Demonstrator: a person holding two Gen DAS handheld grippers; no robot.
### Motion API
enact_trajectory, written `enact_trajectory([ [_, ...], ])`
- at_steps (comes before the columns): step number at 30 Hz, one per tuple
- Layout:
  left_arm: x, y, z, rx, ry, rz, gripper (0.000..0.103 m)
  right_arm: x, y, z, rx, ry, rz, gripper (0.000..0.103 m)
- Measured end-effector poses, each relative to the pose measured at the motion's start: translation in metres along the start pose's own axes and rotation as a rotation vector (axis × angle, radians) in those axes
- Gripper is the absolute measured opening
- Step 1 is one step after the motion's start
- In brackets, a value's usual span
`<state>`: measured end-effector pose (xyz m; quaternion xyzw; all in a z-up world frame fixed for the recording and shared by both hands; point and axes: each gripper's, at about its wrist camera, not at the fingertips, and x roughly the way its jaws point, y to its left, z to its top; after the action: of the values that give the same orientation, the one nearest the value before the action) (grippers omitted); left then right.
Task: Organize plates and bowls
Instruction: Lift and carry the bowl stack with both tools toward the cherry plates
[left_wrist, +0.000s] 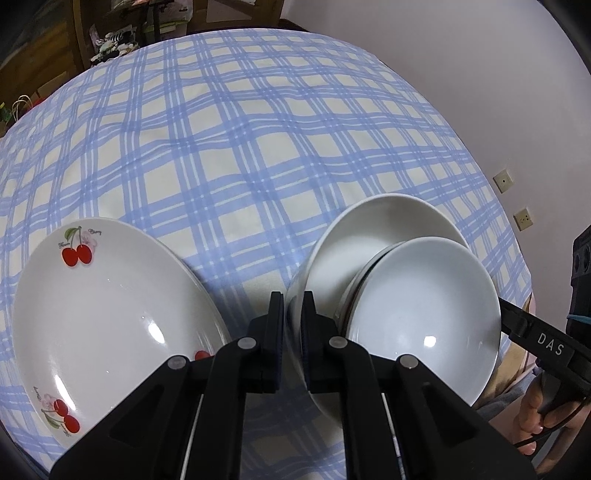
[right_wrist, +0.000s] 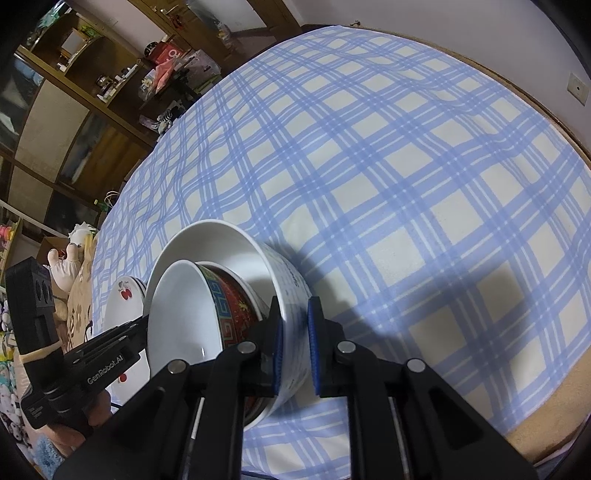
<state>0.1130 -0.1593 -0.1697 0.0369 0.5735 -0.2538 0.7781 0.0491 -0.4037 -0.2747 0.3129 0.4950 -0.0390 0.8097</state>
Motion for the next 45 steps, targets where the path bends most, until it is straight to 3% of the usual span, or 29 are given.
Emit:
enact_trajectory([
  [25, 0.004, 0.013, 0.0, -0.122, 0.021, -0.052, 0.008, 0.002, 0.003, -0.003, 0.033, -0.024, 0.007, 0.016],
  [45, -0.001, 0.003, -0.002, -0.049, 0.01, 0.016, 0.005, -0.008, 0.009, -0.006, -0.011, -0.084, -0.017, 0.013],
])
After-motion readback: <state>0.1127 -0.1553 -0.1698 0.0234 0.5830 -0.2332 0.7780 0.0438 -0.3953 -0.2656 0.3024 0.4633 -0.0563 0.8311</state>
